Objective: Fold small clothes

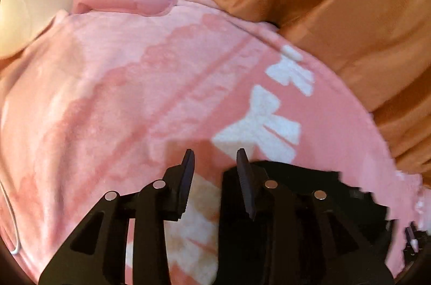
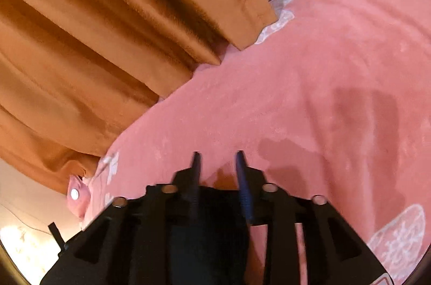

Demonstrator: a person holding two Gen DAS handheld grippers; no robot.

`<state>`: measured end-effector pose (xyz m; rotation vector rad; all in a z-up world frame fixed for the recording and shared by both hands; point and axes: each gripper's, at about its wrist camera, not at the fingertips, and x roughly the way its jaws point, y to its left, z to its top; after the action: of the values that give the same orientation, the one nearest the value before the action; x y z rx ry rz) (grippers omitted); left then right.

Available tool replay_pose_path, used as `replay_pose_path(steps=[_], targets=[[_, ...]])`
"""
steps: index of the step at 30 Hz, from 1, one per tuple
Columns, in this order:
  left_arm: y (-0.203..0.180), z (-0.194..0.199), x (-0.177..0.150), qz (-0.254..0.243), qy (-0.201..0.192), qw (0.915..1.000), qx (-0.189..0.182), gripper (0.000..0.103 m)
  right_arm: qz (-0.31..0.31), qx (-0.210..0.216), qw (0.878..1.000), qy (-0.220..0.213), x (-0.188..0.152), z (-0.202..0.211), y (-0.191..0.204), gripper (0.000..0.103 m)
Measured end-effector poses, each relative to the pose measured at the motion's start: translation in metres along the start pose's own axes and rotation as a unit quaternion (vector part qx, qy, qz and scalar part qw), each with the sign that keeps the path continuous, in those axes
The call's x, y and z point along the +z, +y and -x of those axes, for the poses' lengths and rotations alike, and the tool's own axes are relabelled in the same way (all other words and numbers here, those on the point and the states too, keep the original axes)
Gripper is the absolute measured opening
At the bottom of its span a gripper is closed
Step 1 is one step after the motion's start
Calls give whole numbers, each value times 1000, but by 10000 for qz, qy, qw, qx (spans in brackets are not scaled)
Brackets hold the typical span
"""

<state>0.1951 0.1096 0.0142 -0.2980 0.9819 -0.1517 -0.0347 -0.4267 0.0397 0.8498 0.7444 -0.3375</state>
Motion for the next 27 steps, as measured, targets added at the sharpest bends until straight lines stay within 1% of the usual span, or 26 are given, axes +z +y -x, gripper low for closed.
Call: replay_pose_path(steps=[1, 2, 3, 4, 5, 6, 8, 9, 10, 12, 13, 14, 15, 16, 17, 18, 19, 20, 21, 22, 23, 24, 25, 26, 27], targets=[[-5, 9, -4, -205, 20, 9994, -269, 38, 271, -117, 9994, 202, -6, 0, 9, 32], [-11, 14, -7, -420, 24, 9983, -392, 53, 523, -175, 9980, 306, -10, -4, 17, 41], [-19, 20, -14, -683, -8, 9966, -468, 60, 886, -251, 9950, 389, -18, -6, 29, 54], [-26, 22, -19, -856, -42, 9952, -465, 65, 1325, -428, 9895, 389, -28, -11, 42, 58], [-34, 21, -26, -1118, -54, 9928, -424, 66, 1535, -523, 9860, 377, -30, -16, 48, 59], [-42, 15, -30, -1307, 15, 9908, -351, 66, 1825, -651, 9802, 414, -34, -26, 58, 59], [-52, -2, -38, -1545, 268, 9874, -204, 67, 2083, -899, 9727, 481, -37, -40, 63, 59], [-53, -9, -41, -1557, 360, 9870, -139, 67, 2130, -1059, 9702, 464, -38, -44, 60, 59], [-52, -14, -43, -1519, 404, 9875, -89, 67, 2096, -1121, 9700, 510, -39, -46, 54, 59], [-49, -18, -45, -1382, 425, 9894, -108, 68, 1876, -1033, 9746, 658, -40, -52, 46, 59], [-48, -17, -45, -1339, 397, 9901, -119, 68, 1745, -888, 9779, 731, -42, -55, 45, 58], [-48, -15, -45, -1309, 386, 9905, -152, 68, 1729, -787, 9789, 758, -43, -56, 45, 52], [-49, -15, -45, -1312, 393, 9904, -170, 68, 1781, -582, 9787, 844, -47, -59, 48, 30], [-49, -15, -46, -1345, 385, 9900, -164, 67, 1850, -528, 9771, 907, -50, -60, 51, 15], [-51, -16, -47, -1473, 334, 9885, -67, 59, 1895, -526, 9761, 927, -51, -60, 55, 8], [-52, -18, -48, -1567, 285, 9872, 83, 38, 1899, -472, 9773, 811, -52, -56, 59, 7], [-52, -17, -48, -1613, 235, 9866, 121, 23, 1898, -392, 9784, 723, -52, -52, 63, 7], [-49, -12, -45, -1513, 203, 9883, 25, 3, 1884, -285, 9798, 613, -50, -43, 67, 7], [-47, -8, -41, -1404, 247, 9897, -123, 4, 1869, -138, 9814, 427, -46, -31, 72, 7], [-46, -4, -38, -1338, 226, 9906, -186, 3, 1888, -125, 9815, 285, -43, -24, 74, 7], [-45, -2, -35, -1376, 152, 9903, -142, 3, 1902, -222, 9813, 190, -40, -21, 72, 6], [-45, -6, -36, -1540, 114, 9880, 53, 4, 1886, -395, 9811, 203, -37, -24, 67, 6], [-44, -13, -38, -1565, 172, 9874, 169, 4, 1667, -676, 9827, 434, -34, -39, 50, 5], [-38, -23, -41, -1472, 308, 9885, 185, 3, 1458, -860, 9834, 645, -34, -51, 35, 3], [-37, -21, -41, -1437, 211, 9893, 129, 3, 1221, -891, 9846, 879, -38, -62, 20, 3]])
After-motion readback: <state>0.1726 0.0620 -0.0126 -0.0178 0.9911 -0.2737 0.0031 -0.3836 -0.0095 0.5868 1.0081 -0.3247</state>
